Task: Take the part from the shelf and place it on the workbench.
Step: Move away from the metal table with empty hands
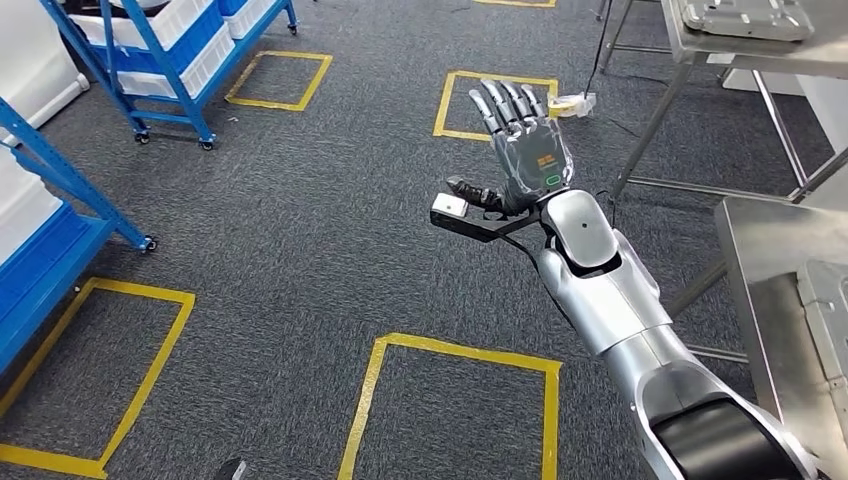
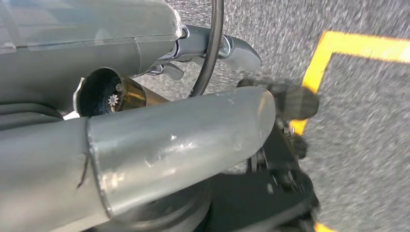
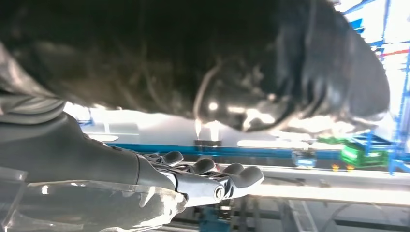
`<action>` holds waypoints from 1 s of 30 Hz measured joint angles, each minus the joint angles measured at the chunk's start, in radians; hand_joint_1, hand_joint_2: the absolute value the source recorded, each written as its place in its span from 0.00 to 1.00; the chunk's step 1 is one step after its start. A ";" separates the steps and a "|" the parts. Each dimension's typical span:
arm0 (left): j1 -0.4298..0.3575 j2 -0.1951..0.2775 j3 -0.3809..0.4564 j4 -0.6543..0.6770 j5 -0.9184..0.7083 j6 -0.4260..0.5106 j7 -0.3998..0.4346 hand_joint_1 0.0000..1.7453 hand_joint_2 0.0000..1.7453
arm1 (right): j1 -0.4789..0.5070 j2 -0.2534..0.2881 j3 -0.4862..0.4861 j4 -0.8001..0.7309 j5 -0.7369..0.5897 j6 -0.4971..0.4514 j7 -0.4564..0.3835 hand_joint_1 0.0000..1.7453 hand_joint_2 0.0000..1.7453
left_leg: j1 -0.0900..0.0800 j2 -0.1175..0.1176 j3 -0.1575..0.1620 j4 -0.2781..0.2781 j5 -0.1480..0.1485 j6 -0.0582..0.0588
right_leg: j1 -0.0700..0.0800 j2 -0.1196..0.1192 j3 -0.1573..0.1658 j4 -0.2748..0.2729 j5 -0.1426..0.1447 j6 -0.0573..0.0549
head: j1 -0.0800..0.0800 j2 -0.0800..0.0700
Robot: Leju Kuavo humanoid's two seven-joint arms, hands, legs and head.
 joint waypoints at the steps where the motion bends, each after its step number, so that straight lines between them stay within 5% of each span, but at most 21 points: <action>1: 0.001 0.000 0.000 0.000 0.001 0.000 0.000 0.00 0.00 | 0.001 0.000 0.000 0.000 0.000 0.000 0.000 0.00 0.00 | 0.000 0.003 -0.009 0.001 0.018 0.001 | 0.002 -0.011 0.008 0.001 -0.008 0.000 | 0.000 0.000; 3: 0.004 0.000 0.000 0.000 0.002 0.001 0.000 0.00 0.00 | 0.001 0.000 0.000 0.000 0.000 0.000 0.000 0.00 0.00 | -0.002 0.020 0.030 -0.106 0.096 0.009 | 0.006 -0.033 0.029 0.001 -0.027 0.002 | 0.000 0.000; 5: 0.002 0.001 0.000 0.000 0.004 0.001 0.000 0.00 0.00 | -0.001 0.000 0.000 0.000 -0.001 -0.001 0.000 0.00 0.00 | -0.017 0.071 0.085 -0.225 0.143 0.024 | 0.012 -0.054 0.046 0.001 -0.044 0.008 | 0.000 0.000; 7: -0.001 0.001 0.000 0.000 0.005 0.001 0.000 0.00 0.00 | -0.002 -0.001 0.000 0.000 -0.002 -0.001 0.000 0.00 0.00 | -0.030 0.093 0.103 -0.266 0.140 0.039 | 0.017 -0.074 0.054 0.000 -0.054 0.018 | 0.001 0.000; 9: -0.001 0.001 0.000 0.000 0.005 0.001 0.001 0.00 0.00 | -0.002 -0.002 0.000 0.000 -0.002 -0.002 0.000 0.00 0.00 | -0.028 0.069 0.109 -0.275 0.135 0.051 | 0.016 -0.083 0.060 0.005 -0.057 0.027 | 0.001 0.000; 10: 0.001 0.001 0.000 0.000 0.006 0.002 0.001 0.00 0.00 | -0.002 -0.002 0.000 0.000 -0.003 -0.002 0.000 0.00 0.00 | -0.026 0.057 0.116 -0.278 0.132 0.055 | 0.013 -0.073 0.060 0.015 -0.059 0.031 | 0.002 0.000; 12: -0.001 0.001 0.000 0.000 0.006 0.002 0.001 0.00 0.00 | -0.004 -0.004 0.000 0.000 -0.003 -0.002 -0.001 0.00 0.00 | -0.021 0.034 0.133 -0.282 0.124 0.065 | 0.005 -0.017 0.021 0.088 -0.072 0.039 | 0.003 0.000; 14: -0.006 0.001 0.000 0.000 0.008 0.003 0.002 0.00 0.00 | -0.001 -0.009 0.000 0.001 -0.004 -0.003 -0.001 0.00 0.00 | -0.020 0.008 0.148 -0.283 0.112 0.073 | -0.002 0.028 -0.065 0.216 -0.110 0.045 | 0.004 0.000; 15: -0.008 0.001 0.000 0.000 0.009 0.004 0.002 0.00 0.00 | 0.003 -0.012 0.000 0.002 -0.004 -0.003 -0.001 0.00 0.00 | -0.020 -0.007 0.156 -0.282 0.105 0.074 | -0.005 0.032 -0.108 0.267 -0.131 0.048 | 0.004 0.000; 17: -0.007 0.001 0.000 0.000 0.010 0.004 0.003 0.00 0.00 | 0.009 -0.015 0.000 0.004 -0.004 -0.003 -0.002 0.00 0.00 | -0.020 -0.036 0.176 -0.279 0.088 0.072 | -0.007 0.033 -0.160 0.290 -0.136 0.051 | 0.004 0.000; 19: -0.003 0.001 0.000 0.000 0.011 0.004 0.004 0.00 0.00 | 0.010 -0.018 0.000 0.004 -0.004 -0.003 -0.004 0.00 0.00 | -0.019 -0.063 0.202 -0.275 0.066 0.067 | -0.009 0.044 -0.150 0.190 -0.055 0.050 | 0.004 0.000; 21: -0.002 0.001 0.000 0.000 0.011 0.004 0.004 0.00 0.00 | 0.009 -0.022 0.000 0.006 -0.004 -0.003 -0.004 0.00 0.00 | -0.016 -0.085 0.220 -0.270 0.046 0.059 | -0.011 0.082 -0.125 0.071 0.043 0.046 | 0.004 0.000; 22: -0.003 0.001 0.000 0.000 0.011 0.004 0.004 0.00 0.00 | 0.009 -0.023 0.000 0.006 -0.005 -0.003 -0.005 0.00 0.00 | -0.012 -0.095 0.220 -0.271 0.039 0.053 | -0.011 0.096 -0.118 0.038 0.072 0.043 | 0.003 0.000; 24: -0.006 0.001 0.000 0.000 0.011 0.005 0.005 0.00 0.00 | 0.008 -0.025 0.000 0.007 -0.005 -0.004 -0.008 0.00 0.00 | -0.005 -0.111 0.218 -0.270 0.038 0.039 | -0.004 0.094 -0.110 0.018 0.074 0.030 | 0.002 0.000; 27: -0.002 0.000 0.000 0.000 0.011 0.007 0.005 0.00 0.00 | 0.004 -0.026 0.000 0.005 -0.005 -0.005 -0.009 0.00 0.00 | -0.006 -0.071 0.187 -0.202 0.050 0.023 | -0.001 0.064 -0.072 -0.002 0.065 0.008 | 0.001 0.000; 30: -0.006 -0.001 0.000 0.000 0.011 0.010 0.005 0.00 0.00 | 0.006 -0.027 0.000 0.006 -0.005 -0.005 -0.009 0.00 0.00 | -0.007 -0.009 0.077 -0.040 -0.002 0.016 | 0.004 0.032 -0.033 -0.011 0.038 -0.003 | -0.001 0.000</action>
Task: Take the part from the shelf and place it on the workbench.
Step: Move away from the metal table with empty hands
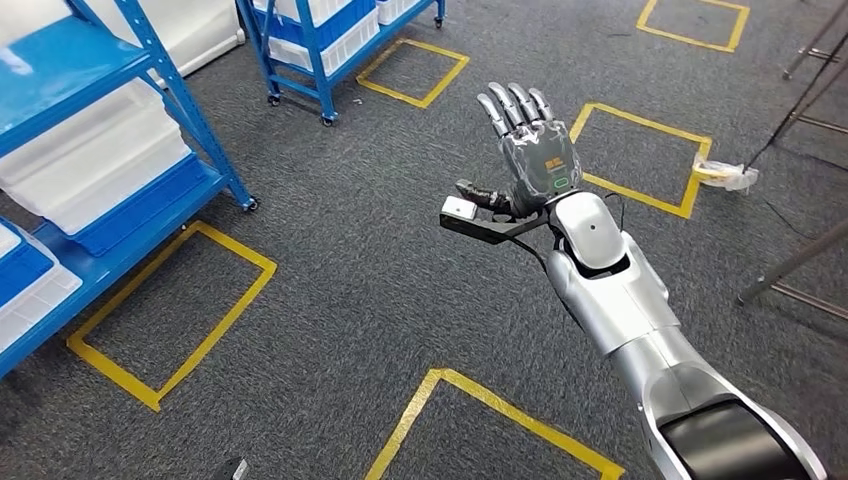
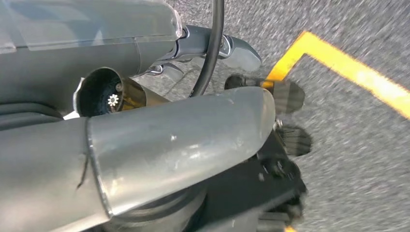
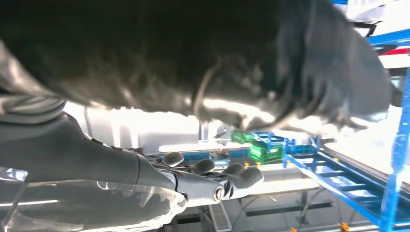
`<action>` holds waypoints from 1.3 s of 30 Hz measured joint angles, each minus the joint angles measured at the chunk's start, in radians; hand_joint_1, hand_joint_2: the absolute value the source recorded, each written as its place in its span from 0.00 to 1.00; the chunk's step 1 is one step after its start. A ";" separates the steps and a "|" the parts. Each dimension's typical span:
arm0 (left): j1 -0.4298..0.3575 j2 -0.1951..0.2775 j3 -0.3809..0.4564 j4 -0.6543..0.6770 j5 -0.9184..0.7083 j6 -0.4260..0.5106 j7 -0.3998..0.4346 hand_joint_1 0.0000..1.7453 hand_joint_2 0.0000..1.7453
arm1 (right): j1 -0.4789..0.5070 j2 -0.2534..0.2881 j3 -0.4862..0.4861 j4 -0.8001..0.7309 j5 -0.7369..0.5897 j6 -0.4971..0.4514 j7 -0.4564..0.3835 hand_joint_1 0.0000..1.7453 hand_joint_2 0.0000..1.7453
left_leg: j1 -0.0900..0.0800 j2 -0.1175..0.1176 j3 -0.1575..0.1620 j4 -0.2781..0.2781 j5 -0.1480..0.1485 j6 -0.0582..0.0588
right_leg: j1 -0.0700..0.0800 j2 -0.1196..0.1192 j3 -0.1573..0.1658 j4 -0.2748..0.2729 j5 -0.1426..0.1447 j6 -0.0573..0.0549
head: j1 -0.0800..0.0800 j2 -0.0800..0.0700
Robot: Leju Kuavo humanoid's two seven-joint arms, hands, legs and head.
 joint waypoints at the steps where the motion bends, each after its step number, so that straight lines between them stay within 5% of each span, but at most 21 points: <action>1: -0.001 0.000 0.000 0.000 0.000 0.001 0.000 0.00 0.00 | 0.001 0.000 0.000 0.000 0.000 0.000 0.000 0.00 0.00 | 0.001 0.007 -0.031 0.030 -0.023 -0.002 | 0.002 -0.011 0.012 0.000 -0.011 -0.001 | 0.000 0.000; 3: 0.002 0.000 0.000 0.000 0.000 0.002 0.000 0.00 0.00 | 0.003 0.000 0.000 0.000 0.000 0.000 0.000 0.00 0.00 | 0.000 0.013 -0.048 -0.001 -0.014 0.002 | 0.007 -0.032 0.041 0.000 -0.035 -0.001 | 0.000 0.000; 7: 0.005 0.001 0.000 0.000 0.000 0.004 0.000 0.00 0.00 | 0.001 0.000 0.000 0.002 0.000 0.000 0.000 0.00 0.00 | -0.021 0.063 0.014 -0.221 0.148 0.034 | 0.015 -0.071 0.092 -0.001 -0.083 0.006 | 0.002 0.000; 11: 0.004 0.001 0.000 0.000 0.002 0.006 0.002 0.00 0.00 | 0.000 0.000 0.000 0.000 0.000 -0.001 -0.001 0.00 0.00 | -0.025 0.038 0.044 -0.253 0.144 0.049 | 0.012 -0.084 0.113 0.019 -0.098 0.028 | 0.003 0.000; 13: 0.003 0.001 0.000 0.000 0.003 0.008 0.003 0.00 0.00 | -0.003 -0.001 0.000 -0.002 0.000 -0.002 -0.002 0.00 0.00 | -0.019 0.020 0.074 -0.260 0.135 0.055 | 0.006 -0.047 0.078 0.094 -0.111 0.037 | 0.004 0.000; 15: -0.002 0.001 0.000 0.000 0.003 0.010 0.006 0.00 0.00 | -0.002 -0.003 0.000 -0.001 -0.001 -0.003 -0.002 0.00 0.00 | -0.015 0.001 0.093 -0.261 0.121 0.058 | -0.003 -0.008 -0.010 0.219 -0.152 0.046 | 0.005 0.000; 17: -0.004 0.001 0.000 0.000 0.003 0.013 0.010 0.00 0.00 | 0.007 -0.005 0.000 0.000 -0.001 -0.004 -0.003 0.00 0.00 | -0.012 -0.025 0.113 -0.259 0.101 0.055 | -0.010 0.000 -0.085 0.286 -0.193 0.054 | 0.005 0.000; 19: 0.000 0.001 0.000 0.000 0.003 0.015 0.013 0.00 0.00 | 0.011 -0.008 0.000 0.001 -0.001 -0.004 -0.003 0.00 0.00 | -0.007 -0.052 0.142 -0.254 0.076 0.049 | -0.017 0.005 -0.103 0.231 -0.161 0.061 | 0.006 0.000; 21: 0.003 0.001 0.000 0.000 0.004 0.017 0.015 0.00 0.00 | 0.011 -0.013 0.000 0.003 -0.001 -0.004 -0.003 0.00 0.00 | -0.003 -0.075 0.162 -0.244 0.049 0.039 | -0.024 0.038 -0.096 0.111 -0.039 0.067 | 0.005 0.000; 23: 0.002 0.001 0.000 0.000 0.005 0.019 0.015 0.00 0.00 | 0.014 -0.018 0.001 0.007 -0.001 -0.005 -0.005 0.00 0.00 | 0.005 -0.097 0.159 -0.235 0.032 0.024 | -0.025 0.069 -0.096 0.043 0.044 0.062 | 0.005 0.000; 25: 0.001 0.001 0.001 0.000 0.008 0.023 0.017 0.00 0.00 | 0.014 -0.019 0.001 0.009 0.000 -0.007 -0.006 0.00 0.00 | 0.012 -0.111 0.152 -0.233 0.030 0.011 | -0.019 0.057 -0.094 0.035 0.046 0.046 | 0.005 0.000; 28: 0.005 0.000 0.001 0.000 0.016 0.025 0.019 0.00 0.00 | 0.010 -0.018 0.002 0.007 -0.001 -0.009 -0.006 0.00 0.00 | 0.009 -0.053 0.125 -0.173 0.031 -0.001 | -0.019 0.028 -0.061 0.013 0.038 0.027 | 0.001 0.000; 30: 0.001 0.000 0.001 0.000 0.020 0.023 0.018 0.00 0.00 | 0.012 -0.019 0.002 0.007 -0.001 -0.010 -0.006 0.00 0.00 | 0.006 -0.003 0.051 -0.057 0.004 -0.008 | -0.017 0.006 -0.040 0.003 0.027 0.018 | -0.003 0.000; 32: -0.001 0.000 0.001 0.000 0.022 0.021 0.018 0.00 0.00 | 0.017 -0.019 0.002 0.008 0.000 -0.010 -0.006 0.00 0.00 | 0.006 0.009 -0.019 0.030 -0.030 -0.013 | -0.014 -0.015 -0.026 0.003 0.014 0.014 | -0.003 0.000; 33: 0.000 0.000 0.001 0.000 0.023 0.021 0.018 0.00 0.00 | 0.018 -0.019 0.002 0.008 0.000 -0.010 -0.006 0.00 0.00 | 0.006 0.011 -0.034 0.032 -0.023 -0.014 | -0.012 -0.026 -0.018 0.004 0.006 0.013 | -0.003 0.000; 36: 0.004 0.001 0.002 0.000 0.024 0.021 0.017 0.00 0.00 | 0.017 -0.019 0.002 0.007 0.000 -0.010 -0.006 0.00 0.00 | 0.001 0.037 0.010 -0.127 0.095 -0.005 | -0.009 -0.055 0.010 0.006 -0.016 0.014 | -0.003 0.000; 39: -0.002 0.003 0.002 0.000 0.026 0.021 0.017 0.00 0.00 | 0.015 -0.020 0.002 0.007 0.001 -0.010 -0.006 0.00 0.00 | -0.017 0.090 0.050 -0.242 0.131 0.014 | -0.001 -0.082 0.023 0.007 -0.031 0.026 | -0.003 0.000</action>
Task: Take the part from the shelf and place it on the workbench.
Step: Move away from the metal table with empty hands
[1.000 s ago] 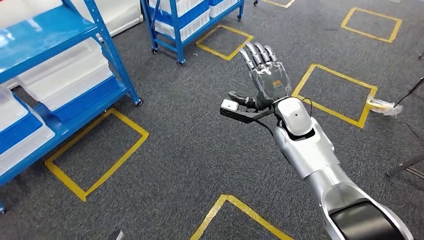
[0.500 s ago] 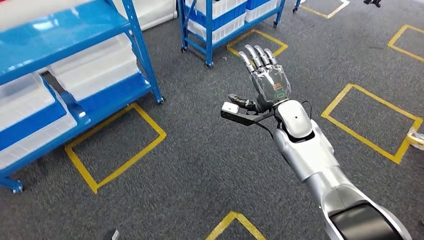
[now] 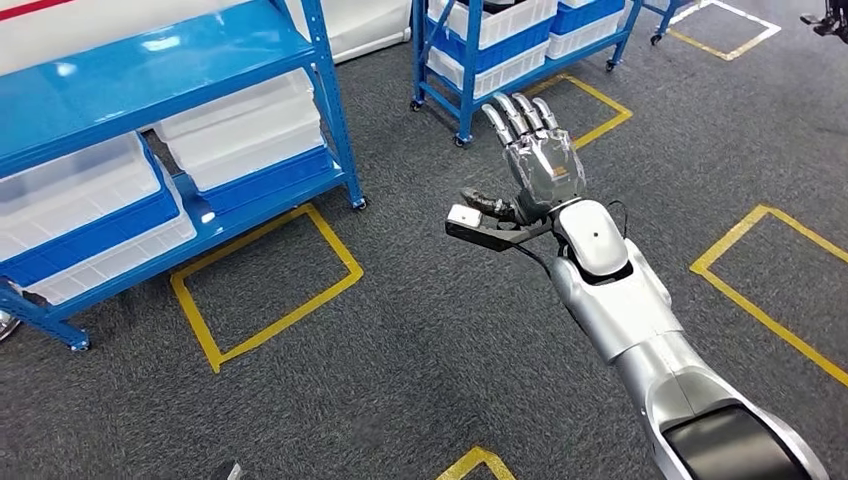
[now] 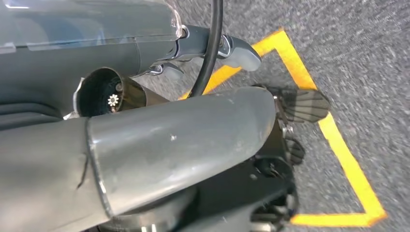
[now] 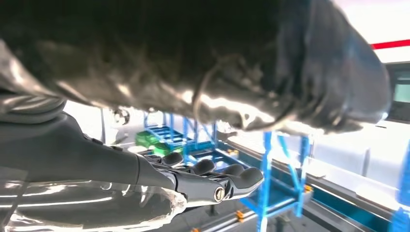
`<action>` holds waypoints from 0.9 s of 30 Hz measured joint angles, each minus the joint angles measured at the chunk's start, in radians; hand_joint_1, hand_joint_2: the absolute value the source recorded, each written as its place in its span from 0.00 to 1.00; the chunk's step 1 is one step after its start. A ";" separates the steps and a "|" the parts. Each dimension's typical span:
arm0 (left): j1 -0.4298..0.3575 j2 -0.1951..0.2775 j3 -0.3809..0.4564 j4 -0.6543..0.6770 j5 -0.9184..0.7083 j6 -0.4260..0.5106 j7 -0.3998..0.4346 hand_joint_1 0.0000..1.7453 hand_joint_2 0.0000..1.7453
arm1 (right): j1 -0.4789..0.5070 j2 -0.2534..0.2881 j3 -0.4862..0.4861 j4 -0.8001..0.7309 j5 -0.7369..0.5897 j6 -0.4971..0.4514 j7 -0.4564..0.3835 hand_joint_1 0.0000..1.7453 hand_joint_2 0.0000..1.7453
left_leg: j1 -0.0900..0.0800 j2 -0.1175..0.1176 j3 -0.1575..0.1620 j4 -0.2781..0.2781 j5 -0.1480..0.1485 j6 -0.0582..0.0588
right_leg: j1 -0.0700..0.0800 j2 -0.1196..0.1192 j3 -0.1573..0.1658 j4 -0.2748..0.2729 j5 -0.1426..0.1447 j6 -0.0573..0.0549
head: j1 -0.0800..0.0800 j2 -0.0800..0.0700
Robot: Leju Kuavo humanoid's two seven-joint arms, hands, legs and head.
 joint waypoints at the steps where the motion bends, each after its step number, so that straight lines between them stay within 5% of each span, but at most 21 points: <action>1: -0.001 0.000 0.000 0.000 0.001 0.000 0.000 0.00 0.00 | 0.000 0.000 0.000 0.000 0.001 0.000 0.000 0.00 0.00 | -0.003 -0.003 0.000 -0.004 -0.004 0.005 | 0.003 -0.011 0.002 0.000 -0.004 0.005 | 0.000 0.000; 3: 0.001 0.000 0.000 0.000 0.002 -0.001 0.000 0.00 0.00 | -0.001 0.000 0.000 -0.002 0.001 0.000 0.000 0.00 0.00 | 0.002 -0.027 0.008 -0.011 0.006 0.014 | 0.006 -0.023 0.005 0.007 -0.019 0.017 | 0.000 0.000; 4: 0.002 0.000 0.000 0.000 0.003 -0.002 0.000 0.00 0.00 | -0.003 -0.001 0.000 -0.004 0.001 0.000 0.000 0.00 0.00 | 0.005 -0.038 0.013 -0.014 0.009 0.018 | 0.005 -0.009 0.000 0.026 -0.034 0.022 | 0.001 0.000; 6: 0.001 0.000 0.000 0.000 0.004 -0.004 -0.001 0.00 0.00 | -0.005 -0.003 0.000 -0.006 0.001 0.000 0.001 0.00 0.00 | 0.009 -0.059 0.017 -0.018 0.011 0.024 | 0.000 0.045 -0.045 0.129 -0.089 0.030 | 0.003 0.000; 7: -0.001 0.000 0.000 0.000 0.004 -0.004 -0.001 0.00 0.25 | -0.002 -0.005 0.000 -0.006 0.000 0.000 0.001 0.00 0.00 | 0.010 -0.071 0.017 -0.017 0.011 0.026 | -0.002 0.066 -0.081 0.201 -0.119 0.032 | 0.003 0.000; 9: -0.004 0.000 0.000 0.000 0.006 -0.005 -0.001 0.00 0.25 | 0.006 -0.008 0.000 -0.005 0.000 0.000 0.001 0.00 0.00 | 0.009 -0.097 0.018 -0.015 0.009 0.029 | -0.004 0.081 -0.137 0.296 -0.139 0.034 | 0.003 0.000; 10: -0.003 0.000 0.000 0.000 0.007 -0.005 -0.001 0.00 0.25 | 0.009 -0.009 0.000 -0.005 0.000 0.000 0.001 0.00 0.00 | 0.009 -0.111 0.018 -0.012 0.008 0.029 | -0.005 0.083 -0.138 0.287 -0.120 0.033 | 0.003 0.000; 11: -0.002 0.000 0.000 0.000 0.008 -0.005 -0.001 0.00 0.00 | 0.010 -0.009 0.000 -0.006 0.000 0.000 0.002 0.00 0.00 | 0.009 -0.125 0.018 -0.009 0.006 0.028 | -0.007 0.087 -0.121 0.239 -0.084 0.031 | 0.003 0.000; 14: -0.001 -0.001 0.001 0.000 0.011 -0.003 -0.002 0.00 0.00 | 0.006 -0.014 0.000 -0.006 0.000 -0.001 0.003 0.00 0.00 | 0.009 -0.161 0.011 0.005 -0.001 0.018 | -0.012 0.136 -0.043 0.053 0.001 0.021 | 0.003 0.000; 17: 0.003 -0.001 0.001 0.000 0.013 0.005 -0.001 0.00 0.00 | 0.009 -0.016 0.000 -0.006 0.000 -0.003 0.003 0.00 0.00 | 0.015 -0.189 0.001 0.007 0.000 0.000 | -0.009 0.138 -0.027 0.022 0.004 0.010 | 0.002 0.000; 18: 0.007 -0.001 0.001 0.000 0.011 0.007 -0.001 0.00 0.00 | 0.010 -0.017 0.000 -0.006 0.000 -0.004 0.003 0.00 0.00 | 0.016 -0.189 0.000 0.009 -0.002 -0.005 | -0.010 0.128 -0.025 0.018 0.005 0.005 | 0.002 0.000; 20: 0.013 -0.002 0.001 0.000 0.009 0.007 0.000 0.00 0.00 | 0.011 -0.018 0.000 -0.005 0.000 -0.006 0.004 0.00 0.00 | 0.013 -0.152 -0.020 0.052 -0.032 -0.015 | -0.014 0.105 -0.017 0.007 0.009 -0.009 | -0.002 0.000; 22: 0.014 -0.002 0.001 0.000 0.008 0.007 0.000 0.00 0.00 | 0.014 -0.020 0.000 -0.004 -0.001 -0.007 0.005 0.00 0.00 | 0.015 -0.099 -0.076 0.173 -0.094 -0.025 | -0.014 0.083 -0.013 0.003 0.009 -0.017 | -0.006 0.000; 24: 0.014 -0.002 0.001 0.000 0.008 0.007 0.000 0.00 0.00 | 0.022 -0.022 0.000 0.000 -0.001 -0.007 0.005 0.00 0.00 | 0.021 -0.080 -0.126 0.277 -0.127 -0.033 | -0.014 0.060 -0.013 0.004 0.006 -0.017 | -0.006 0.000; 25: 0.015 -0.002 0.001 0.000 0.008 0.008 0.000 0.00 0.25 | 0.025 -0.023 0.000 0.002 -0.001 -0.007 0.005 0.00 0.00 | 0.023 -0.076 -0.127 0.277 -0.116 -0.035 | -0.015 0.049 -0.013 0.005 0.004 -0.016 | -0.006 0.000; 27: 0.017 -0.001 0.001 0.000 0.010 0.008 0.000 0.00 0.75 | 0.029 -0.024 0.000 0.007 -0.002 -0.009 0.008 0.00 0.00 | 0.024 -0.059 -0.072 0.171 -0.055 -0.034 | -0.015 0.028 -0.011 0.009 -0.002 -0.011 | -0.006 0.000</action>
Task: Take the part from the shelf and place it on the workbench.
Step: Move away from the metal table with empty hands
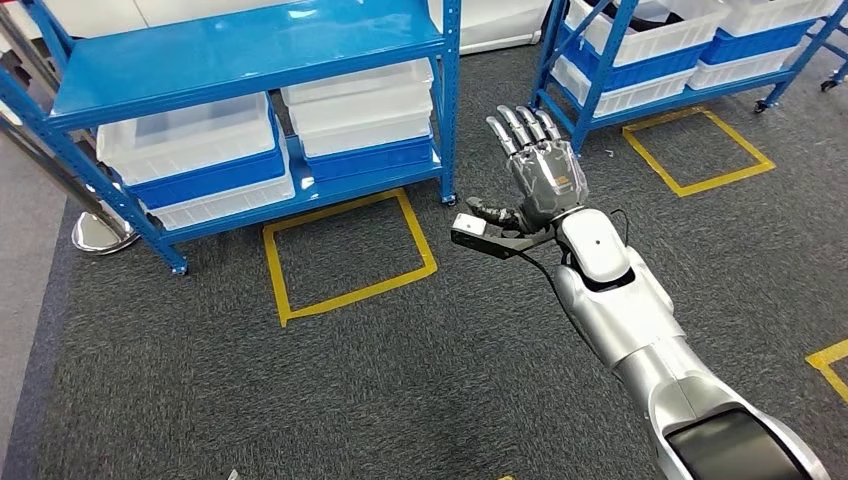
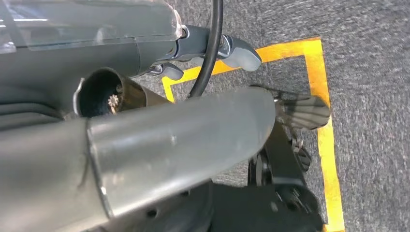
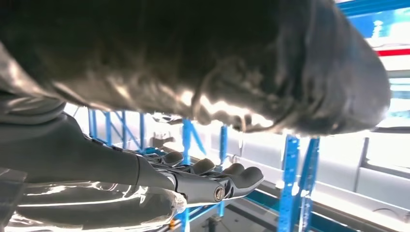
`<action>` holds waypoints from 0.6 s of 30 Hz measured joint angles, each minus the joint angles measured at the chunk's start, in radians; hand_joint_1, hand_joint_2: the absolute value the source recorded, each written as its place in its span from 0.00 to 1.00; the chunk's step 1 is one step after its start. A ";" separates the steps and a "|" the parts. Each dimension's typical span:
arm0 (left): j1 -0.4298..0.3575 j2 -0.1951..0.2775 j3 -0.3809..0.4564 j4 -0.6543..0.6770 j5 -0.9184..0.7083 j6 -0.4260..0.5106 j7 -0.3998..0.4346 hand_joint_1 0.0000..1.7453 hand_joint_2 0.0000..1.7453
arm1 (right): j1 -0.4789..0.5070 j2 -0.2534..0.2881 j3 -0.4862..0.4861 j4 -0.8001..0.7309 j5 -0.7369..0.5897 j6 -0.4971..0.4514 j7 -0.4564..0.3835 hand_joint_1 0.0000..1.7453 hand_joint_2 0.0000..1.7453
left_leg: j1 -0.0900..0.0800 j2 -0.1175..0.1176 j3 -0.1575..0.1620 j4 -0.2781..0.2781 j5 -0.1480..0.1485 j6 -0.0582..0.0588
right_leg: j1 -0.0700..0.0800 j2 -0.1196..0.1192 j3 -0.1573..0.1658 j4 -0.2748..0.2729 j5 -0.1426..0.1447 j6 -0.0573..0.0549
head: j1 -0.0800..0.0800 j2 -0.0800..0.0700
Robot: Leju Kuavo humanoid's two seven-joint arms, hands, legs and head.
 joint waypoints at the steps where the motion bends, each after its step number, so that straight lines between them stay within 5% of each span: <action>1: 0.000 0.000 0.000 0.000 0.002 0.000 0.000 0.00 1.00 | 0.001 -0.003 -0.001 0.006 0.000 -0.004 0.001 0.00 0.00 | -0.004 0.020 0.038 -0.070 0.025 0.003 | 0.002 -0.010 0.002 0.002 -0.004 0.004 | 0.000 0.000; 3: 0.000 0.001 0.000 0.000 0.005 -0.001 -0.001 0.00 1.00 | 0.007 -0.014 -0.007 0.031 -0.004 -0.023 0.002 0.00 0.00 | -0.011 0.042 0.082 -0.154 0.046 0.016 | 0.008 -0.028 0.007 0.003 -0.011 0.015 | 0.001 0.000; 6: 0.010 0.001 0.001 0.000 0.010 -0.003 -0.004 0.00 1.00 | 0.027 -0.030 -0.019 0.095 -0.022 -0.054 0.001 0.00 0.00 | -0.011 0.018 0.090 -0.168 0.044 0.034 | 0.011 -0.049 0.021 -0.001 -0.020 0.031 | 0.002 0.000; 9: 0.020 0.001 0.009 0.000 0.027 -0.005 -0.013 0.00 1.00 | 0.071 -0.059 -0.052 0.183 -0.069 -0.073 -0.001 0.00 0.00 | -0.004 -0.012 0.099 -0.178 0.049 0.053 | 0.004 0.015 -0.007 0.077 -0.074 0.047 | 0.003 0.000; 12: 0.029 0.002 0.021 0.000 0.038 -0.008 -0.021 0.00 1.00 | 0.150 -0.097 -0.114 0.287 -0.154 -0.044 0.002 0.00 0.00 | -0.006 -0.044 0.099 -0.178 0.047 0.065 | 0.001 0.055 -0.104 0.259 -0.145 0.050 | 0.003 0.000; 14: 0.041 0.004 0.026 0.000 0.038 -0.010 -0.017 0.00 1.00 | 0.215 -0.110 -0.172 0.352 -0.244 0.025 0.014 0.00 0.00 | -0.007 -0.063 0.102 -0.175 0.044 0.065 | 0.000 0.057 -0.114 0.252 -0.112 0.049 | 0.003 0.000; 16: 0.053 0.006 0.029 0.000 0.035 -0.012 -0.011 0.00 1.00 | 0.274 -0.115 -0.232 0.396 -0.306 0.068 0.020 0.00 0.00 | -0.008 -0.075 0.103 -0.168 0.037 0.061 | 0.000 0.058 -0.064 0.121 -0.038 0.041 | 0.003 0.000; 18: 0.059 0.007 0.031 0.000 0.032 -0.014 -0.008 0.00 1.00 | 0.311 -0.117 -0.279 0.425 -0.320 0.075 0.021 0.00 0.00 | -0.012 -0.079 0.099 -0.158 0.028 0.054 | 0.003 0.061 -0.025 0.025 0.002 0.035 | 0.002 0.000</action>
